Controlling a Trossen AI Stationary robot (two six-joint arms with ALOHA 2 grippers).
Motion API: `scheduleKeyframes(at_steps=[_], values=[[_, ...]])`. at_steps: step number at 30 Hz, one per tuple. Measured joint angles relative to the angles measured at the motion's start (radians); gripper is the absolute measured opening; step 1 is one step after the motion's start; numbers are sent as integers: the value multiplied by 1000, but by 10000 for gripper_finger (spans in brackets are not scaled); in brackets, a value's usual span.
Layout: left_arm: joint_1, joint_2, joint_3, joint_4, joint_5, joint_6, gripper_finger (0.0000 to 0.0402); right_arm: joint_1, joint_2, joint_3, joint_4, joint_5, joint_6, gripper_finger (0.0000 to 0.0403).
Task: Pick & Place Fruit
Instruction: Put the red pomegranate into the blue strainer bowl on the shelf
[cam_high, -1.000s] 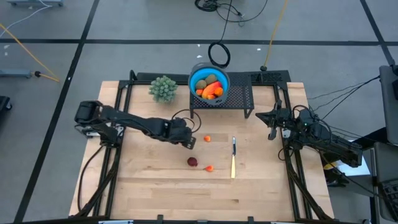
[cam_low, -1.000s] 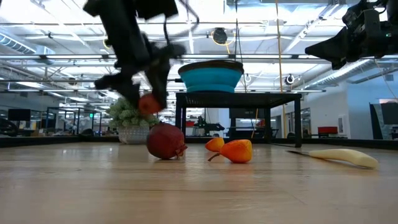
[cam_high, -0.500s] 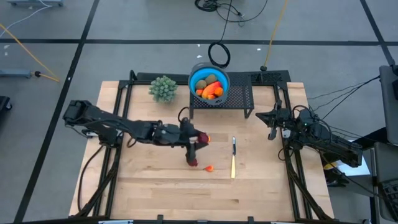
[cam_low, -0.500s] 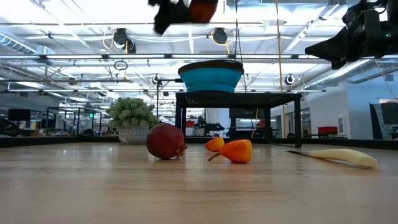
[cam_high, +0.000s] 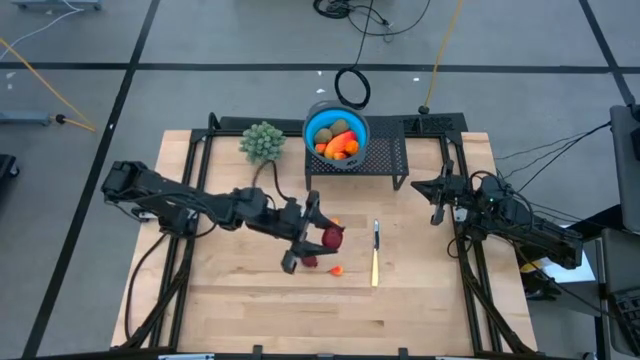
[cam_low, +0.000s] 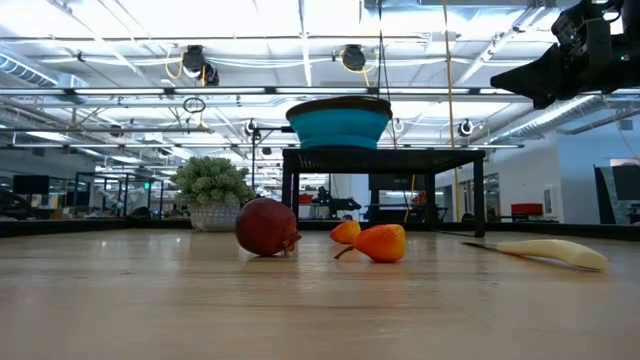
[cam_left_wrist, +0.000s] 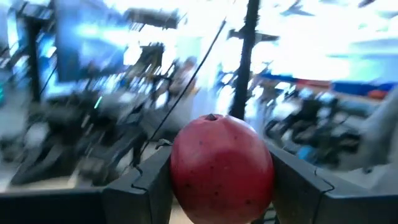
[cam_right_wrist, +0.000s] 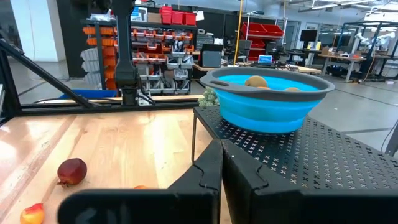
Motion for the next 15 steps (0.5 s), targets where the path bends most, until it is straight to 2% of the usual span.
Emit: scheduleKeyframes(at_steps=[10,15], values=[[0,0,0,308,258,31,209,0,0,0,0,0,0,0],[0,0,0,390,360,76,209,0,0,0,0,0,0,0]])
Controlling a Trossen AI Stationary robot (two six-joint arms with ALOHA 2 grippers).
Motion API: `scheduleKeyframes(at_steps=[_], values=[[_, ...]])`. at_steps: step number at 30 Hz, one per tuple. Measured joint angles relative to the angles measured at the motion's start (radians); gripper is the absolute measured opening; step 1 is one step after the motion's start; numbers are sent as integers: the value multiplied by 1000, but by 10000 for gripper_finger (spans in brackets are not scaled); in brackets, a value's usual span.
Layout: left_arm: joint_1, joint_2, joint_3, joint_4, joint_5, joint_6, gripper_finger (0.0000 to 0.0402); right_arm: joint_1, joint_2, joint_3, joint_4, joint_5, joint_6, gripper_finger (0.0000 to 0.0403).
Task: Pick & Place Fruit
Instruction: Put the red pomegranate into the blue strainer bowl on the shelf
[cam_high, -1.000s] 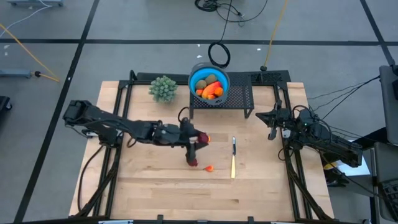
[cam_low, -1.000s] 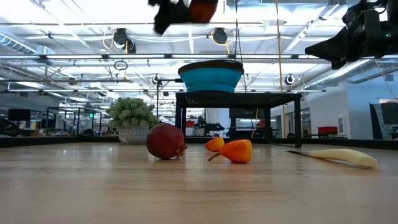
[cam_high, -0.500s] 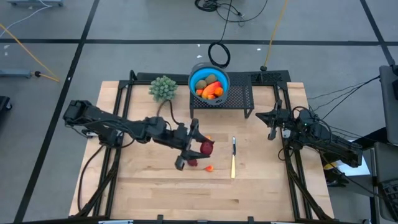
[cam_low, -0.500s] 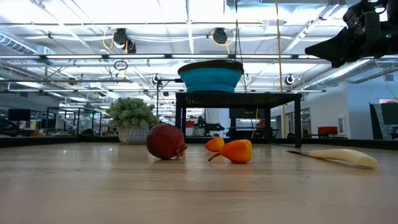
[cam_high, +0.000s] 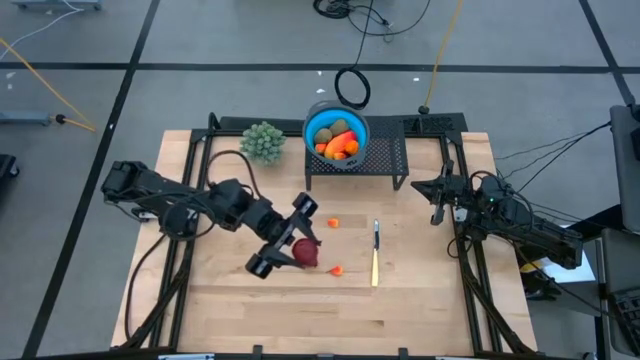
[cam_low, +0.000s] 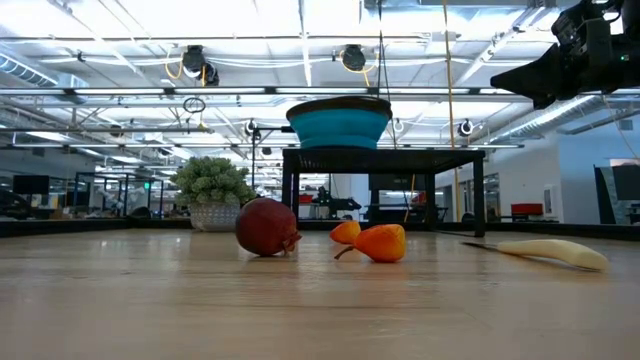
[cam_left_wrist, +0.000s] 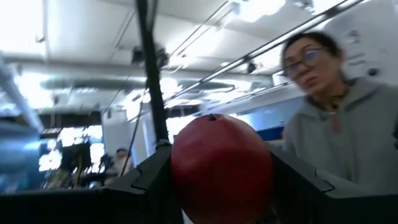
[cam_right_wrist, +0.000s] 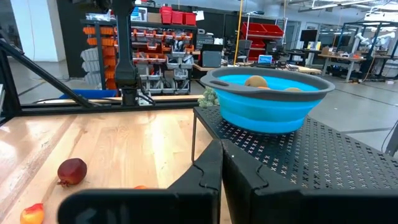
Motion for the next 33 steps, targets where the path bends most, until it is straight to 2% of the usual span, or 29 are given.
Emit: scheduleKeyframes(at_steps=[4,12,19,27,30,33], values=[[0,0,0,19,45,6,209,0,0,0,0,0,0,0],[0,0,0,20,24,2,209,0,0,0,0,0,0,0],[9,0,0,31,-268,-171,209,0,0,0,0,0,0,0],[50,0,0,37,-558,-551,209,0,0,0,0,0,0,0],[66,0,0,37,-637,-705,209,0,0,0,0,0,0,0],[77,0,0,37,-672,-811,209,0,0,0,0,0,0,0]])
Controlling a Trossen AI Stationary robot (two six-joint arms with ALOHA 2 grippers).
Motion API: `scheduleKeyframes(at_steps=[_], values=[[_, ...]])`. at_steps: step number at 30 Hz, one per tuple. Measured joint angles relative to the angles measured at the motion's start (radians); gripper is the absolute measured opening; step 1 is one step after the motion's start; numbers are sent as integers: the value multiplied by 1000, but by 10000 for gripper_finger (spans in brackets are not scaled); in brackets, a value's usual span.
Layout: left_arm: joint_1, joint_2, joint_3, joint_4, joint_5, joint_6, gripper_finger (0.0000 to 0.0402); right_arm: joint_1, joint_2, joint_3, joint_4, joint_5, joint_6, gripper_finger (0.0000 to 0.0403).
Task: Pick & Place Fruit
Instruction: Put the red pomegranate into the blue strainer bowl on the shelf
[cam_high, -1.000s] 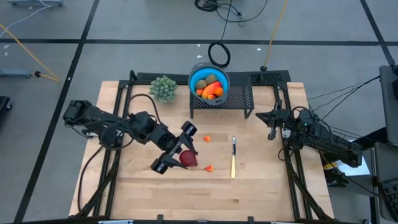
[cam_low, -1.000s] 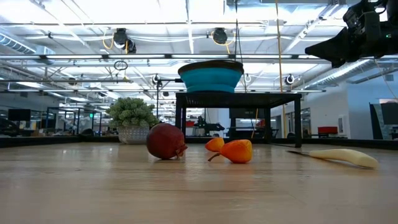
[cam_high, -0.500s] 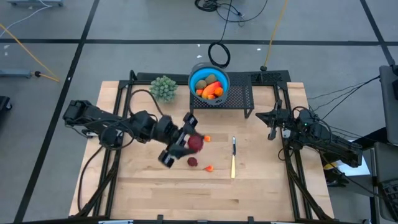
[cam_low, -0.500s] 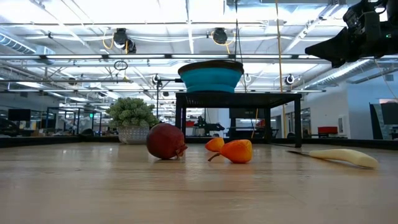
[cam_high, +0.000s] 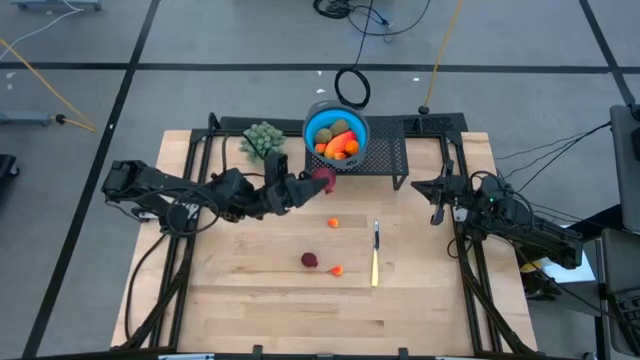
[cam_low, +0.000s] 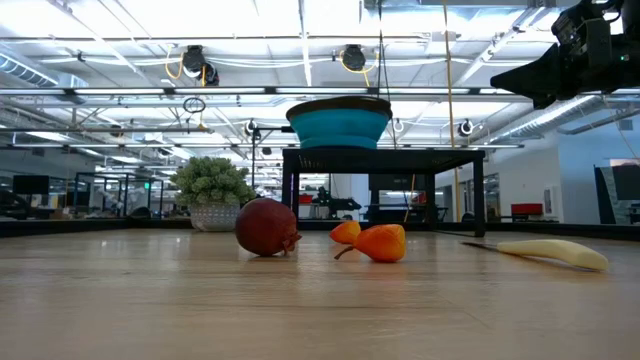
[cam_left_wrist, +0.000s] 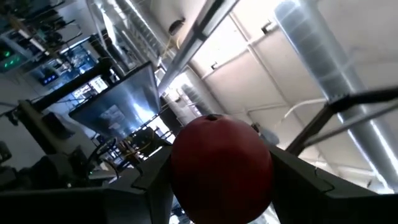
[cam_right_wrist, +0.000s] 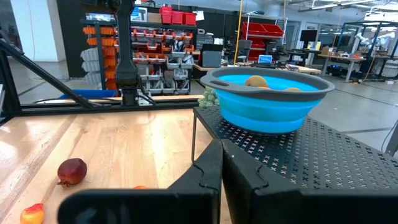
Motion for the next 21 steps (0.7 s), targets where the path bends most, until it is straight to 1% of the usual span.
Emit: scheduleKeyframes(at_steps=[4,8,10,16,21], values=[[1,0,0,0,-24,-61,209,0,0,0,0,0,0,0],[1,0,0,-5,-31,-67,209,0,0,0,0,0,0,0],[1,0,1,-33,-15,-51,209,0,0,0,0,0,0,0],[11,0,1,-268,-17,-40,209,0,0,0,0,0,0,0],[58,0,1,-431,-22,-39,209,0,0,0,0,0,0,0]])
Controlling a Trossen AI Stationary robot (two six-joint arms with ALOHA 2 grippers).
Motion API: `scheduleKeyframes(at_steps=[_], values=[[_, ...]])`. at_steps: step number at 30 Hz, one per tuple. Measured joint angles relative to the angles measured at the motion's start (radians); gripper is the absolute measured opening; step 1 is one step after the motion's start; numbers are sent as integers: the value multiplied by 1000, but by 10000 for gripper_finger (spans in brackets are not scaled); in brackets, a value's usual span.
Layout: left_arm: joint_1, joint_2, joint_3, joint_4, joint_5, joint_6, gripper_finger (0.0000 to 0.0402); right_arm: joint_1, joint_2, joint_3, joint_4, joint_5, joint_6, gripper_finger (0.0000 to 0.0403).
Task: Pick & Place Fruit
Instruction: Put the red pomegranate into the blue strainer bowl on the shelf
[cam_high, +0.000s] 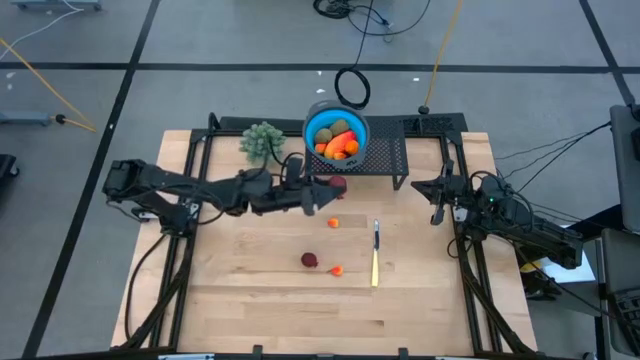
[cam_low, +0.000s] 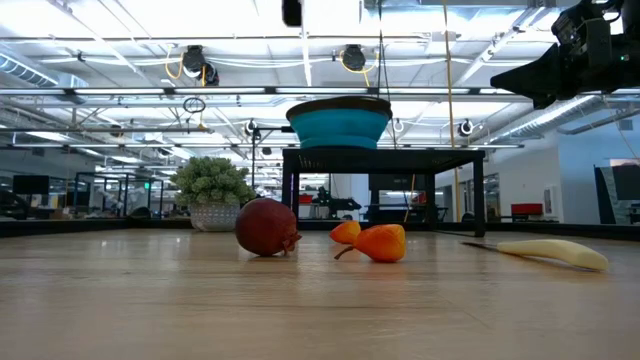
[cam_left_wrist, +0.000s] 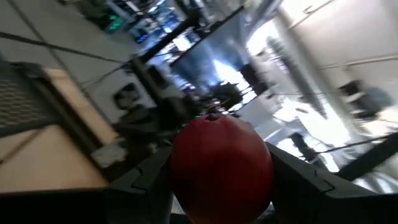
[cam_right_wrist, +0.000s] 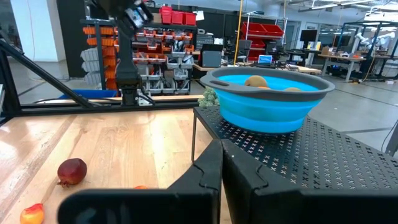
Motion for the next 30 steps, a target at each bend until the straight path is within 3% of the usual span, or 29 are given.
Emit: scheduleKeyframes(at_steps=[5,9,13,20,30], values=[[72,0,0,-99,14,32,209,0,0,0,0,0,0,0],[143,0,38,-180,83,93,209,0,0,0,-1,0,0,0],[210,0,118,-327,138,196,209,0,0,0,-2,0,17,0],[317,0,272,-601,139,406,209,0,0,0,-18,0,34,0],[427,0,355,-649,86,666,209,0,0,0,-18,0,34,0]])
